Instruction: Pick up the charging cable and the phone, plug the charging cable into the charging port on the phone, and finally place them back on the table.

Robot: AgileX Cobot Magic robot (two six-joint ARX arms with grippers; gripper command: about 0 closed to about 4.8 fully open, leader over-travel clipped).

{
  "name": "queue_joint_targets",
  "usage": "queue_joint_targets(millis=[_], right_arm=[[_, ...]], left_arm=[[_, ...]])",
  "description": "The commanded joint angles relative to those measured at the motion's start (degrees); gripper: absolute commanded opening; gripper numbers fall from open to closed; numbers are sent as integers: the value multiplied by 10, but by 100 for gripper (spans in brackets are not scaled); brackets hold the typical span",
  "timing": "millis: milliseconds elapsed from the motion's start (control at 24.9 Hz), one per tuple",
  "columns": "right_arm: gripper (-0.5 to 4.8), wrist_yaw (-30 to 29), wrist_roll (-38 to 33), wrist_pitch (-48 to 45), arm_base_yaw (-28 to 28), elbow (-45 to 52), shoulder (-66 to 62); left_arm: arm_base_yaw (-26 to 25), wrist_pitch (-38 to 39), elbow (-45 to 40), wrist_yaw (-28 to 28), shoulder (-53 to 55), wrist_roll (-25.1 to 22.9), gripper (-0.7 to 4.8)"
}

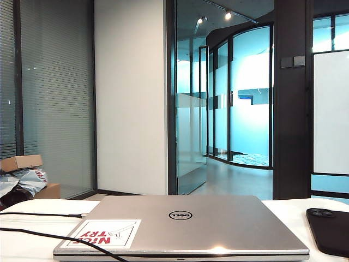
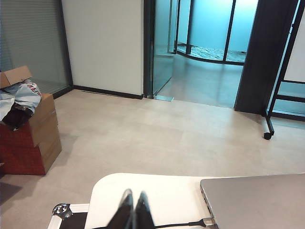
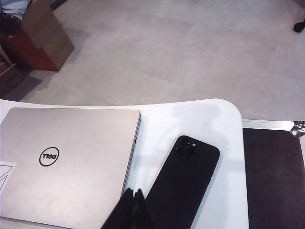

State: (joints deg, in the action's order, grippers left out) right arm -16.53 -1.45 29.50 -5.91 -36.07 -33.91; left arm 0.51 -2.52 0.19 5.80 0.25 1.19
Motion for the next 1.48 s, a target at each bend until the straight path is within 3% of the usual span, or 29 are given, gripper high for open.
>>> queue_joint_targets(millis=[40,562,762,1164,1485], right_arm=[[-1,-1,0,-8,0,-2,2],[-1,-1,0,-11,0,-2,2],[-1,96,26,-47,2,16,13],[-1,157,35,-333,42,231,170],[-1,181,34,-353,41,342,332]], left_arm=[[-1,-6,0,0,1,3,-5],[-1,-6,0,0,1,3,-5],[-1,-6,0,0,1,3,-5],[-1,-6,0,0,1,3,-5],[-1,-6,0,0,1,3,-5]])
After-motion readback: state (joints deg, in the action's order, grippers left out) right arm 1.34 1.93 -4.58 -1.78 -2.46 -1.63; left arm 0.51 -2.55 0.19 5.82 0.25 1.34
